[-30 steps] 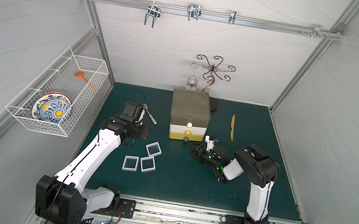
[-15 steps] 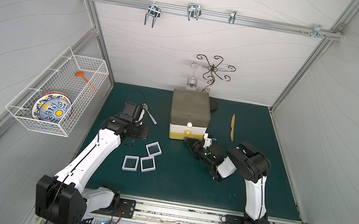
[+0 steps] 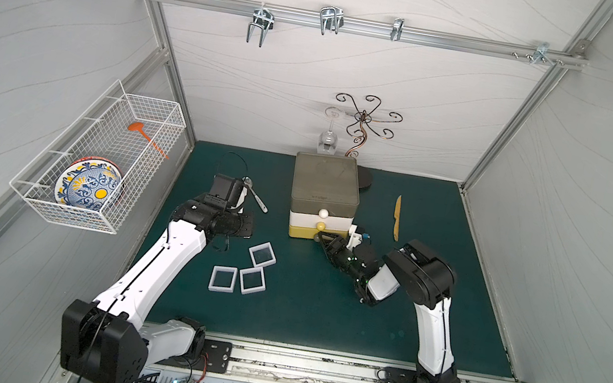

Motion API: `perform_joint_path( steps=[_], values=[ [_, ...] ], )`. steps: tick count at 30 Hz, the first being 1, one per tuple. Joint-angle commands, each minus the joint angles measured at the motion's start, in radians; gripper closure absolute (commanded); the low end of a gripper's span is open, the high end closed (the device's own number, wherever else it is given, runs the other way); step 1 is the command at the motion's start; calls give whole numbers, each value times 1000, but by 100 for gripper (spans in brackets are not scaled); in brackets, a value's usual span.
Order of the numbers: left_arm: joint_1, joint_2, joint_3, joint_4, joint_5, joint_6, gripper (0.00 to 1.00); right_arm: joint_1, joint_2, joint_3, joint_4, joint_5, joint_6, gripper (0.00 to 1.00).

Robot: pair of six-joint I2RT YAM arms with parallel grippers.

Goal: Place the brooch boxes into the drawer by color
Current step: Open the drawer in the storage box.

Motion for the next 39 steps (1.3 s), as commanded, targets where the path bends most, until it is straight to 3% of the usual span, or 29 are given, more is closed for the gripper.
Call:
perform_joint_path(
  steps=[1,14,19,27,39],
  values=[
    [6,4,6,17,15,-7,60,33,43,26,-31,-2,0,50],
    [11,-2,5,17,24,-8,60,66,52,42,-33,9,11,52],
    [12,-3,3,18,26,-10,60,74,60,47,-32,17,17,56],
    [12,-7,2,17,26,-10,60,83,50,26,-32,31,18,70],
    [15,-6,3,15,19,-8,60,135,-18,-81,-31,28,24,72]
  ],
)
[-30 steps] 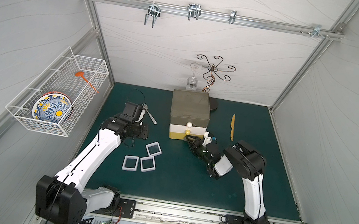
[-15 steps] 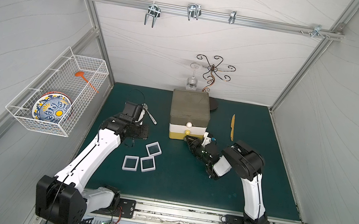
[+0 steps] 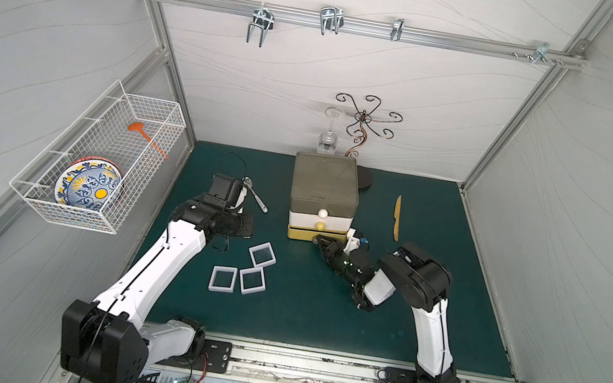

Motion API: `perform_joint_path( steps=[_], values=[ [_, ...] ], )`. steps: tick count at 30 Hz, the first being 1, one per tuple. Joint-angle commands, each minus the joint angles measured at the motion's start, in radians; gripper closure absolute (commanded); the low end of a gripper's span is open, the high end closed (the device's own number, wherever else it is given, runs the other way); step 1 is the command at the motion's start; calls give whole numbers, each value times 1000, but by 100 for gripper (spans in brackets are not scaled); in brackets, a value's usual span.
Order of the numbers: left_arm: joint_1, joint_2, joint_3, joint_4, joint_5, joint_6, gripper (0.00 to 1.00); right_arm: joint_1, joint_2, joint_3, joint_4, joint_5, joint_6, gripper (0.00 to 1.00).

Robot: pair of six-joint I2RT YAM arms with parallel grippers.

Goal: Place the brooch boxes into the drawer by color
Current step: Open the drawer in the storage box.

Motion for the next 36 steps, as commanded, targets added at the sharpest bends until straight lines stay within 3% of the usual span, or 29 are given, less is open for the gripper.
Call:
perform_joint_path(
  steps=[1,17,27,32,36],
  values=[
    [7,-6,5,15,1,-6,60,70,-14,-53,-66,-81,-13,72],
    [8,12,6,9,-6,-7,60,206,-167,-308,-66,-75,41,73],
    [8,33,9,-2,-7,-12,59,228,-220,-399,-68,-60,63,73],
    [7,63,17,-21,-25,-15,59,223,-305,-415,-99,-38,11,58],
    [11,102,31,-43,-27,-23,59,215,-548,-418,-361,-23,-78,50]
  ],
)
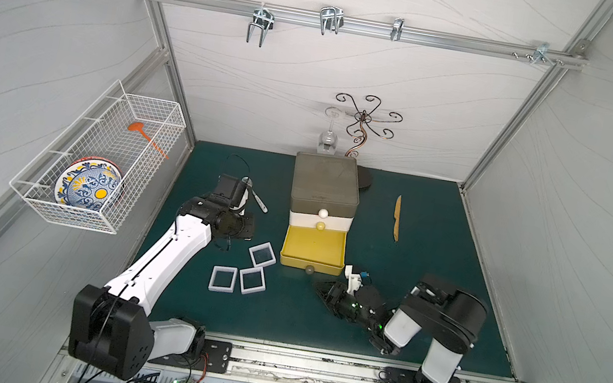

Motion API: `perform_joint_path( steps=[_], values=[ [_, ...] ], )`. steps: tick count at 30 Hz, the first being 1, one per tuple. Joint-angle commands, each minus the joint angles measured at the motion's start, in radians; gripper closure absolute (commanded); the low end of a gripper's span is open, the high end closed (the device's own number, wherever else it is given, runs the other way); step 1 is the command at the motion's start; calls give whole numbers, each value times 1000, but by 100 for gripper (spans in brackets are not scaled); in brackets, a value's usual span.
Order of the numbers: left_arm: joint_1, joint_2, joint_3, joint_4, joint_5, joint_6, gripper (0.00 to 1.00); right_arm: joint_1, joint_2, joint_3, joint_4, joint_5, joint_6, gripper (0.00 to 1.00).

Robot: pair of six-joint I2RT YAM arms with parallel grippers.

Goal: Place the brooch boxes into the drawer by color
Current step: Open the drawer in the storage box, then adjust the drawer in the storage box.

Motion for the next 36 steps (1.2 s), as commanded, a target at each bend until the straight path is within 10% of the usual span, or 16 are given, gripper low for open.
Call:
perform_joint_path(
  steps=[1,7,12,36],
  values=[
    [15,35,37,-24,-12,-15,59,-2,-242,6,-327,26,-115,49],
    [30,87,52,-45,12,-28,59,-52,-825,241,-1272,202,-478,36],
    [33,120,72,-55,27,-28,59,-377,-802,448,-1575,-55,-673,36],
    [41,127,60,-73,9,-9,58,-303,-172,782,-1658,-44,-843,49]
  ],
)
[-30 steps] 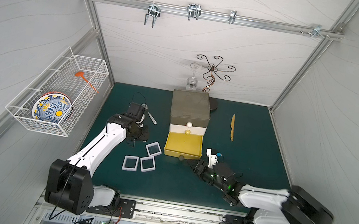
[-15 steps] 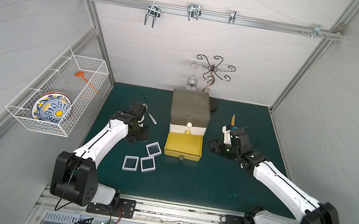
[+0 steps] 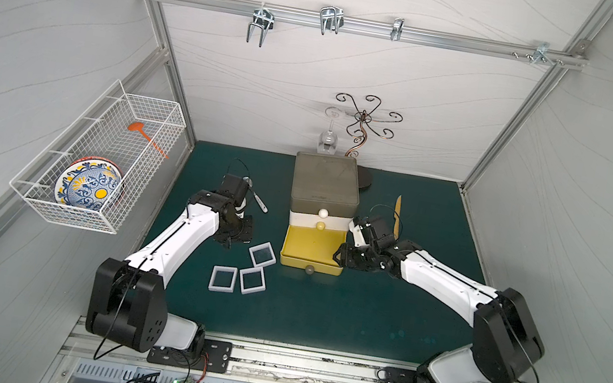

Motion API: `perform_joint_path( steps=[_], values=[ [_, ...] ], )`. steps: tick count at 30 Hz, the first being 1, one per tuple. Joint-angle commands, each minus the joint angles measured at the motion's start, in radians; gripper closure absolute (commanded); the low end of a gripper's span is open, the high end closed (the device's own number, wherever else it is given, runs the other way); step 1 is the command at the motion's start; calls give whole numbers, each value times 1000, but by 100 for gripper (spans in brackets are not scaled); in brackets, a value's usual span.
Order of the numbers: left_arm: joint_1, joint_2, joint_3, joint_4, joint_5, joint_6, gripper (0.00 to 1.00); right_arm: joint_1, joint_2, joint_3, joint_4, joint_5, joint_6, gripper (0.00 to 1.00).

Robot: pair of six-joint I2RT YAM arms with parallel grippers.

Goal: Place the brooch boxes into the drawer by color
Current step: Adjust the drawer in the storage box.

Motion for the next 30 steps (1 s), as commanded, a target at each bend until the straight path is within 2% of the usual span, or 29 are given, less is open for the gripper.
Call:
perform_joint_path(
  steps=[1,6,17,30],
  values=[
    [6,5,34,-1,1,7,58,7,48,30,-27,51,-17,49],
    [7,6,34,-2,2,10,58,24,102,63,-45,80,-29,52],
    [9,8,36,-6,3,15,57,50,143,109,-93,114,-56,79],
    [15,14,36,-7,9,14,57,51,109,84,-122,147,-114,95]
  ],
)
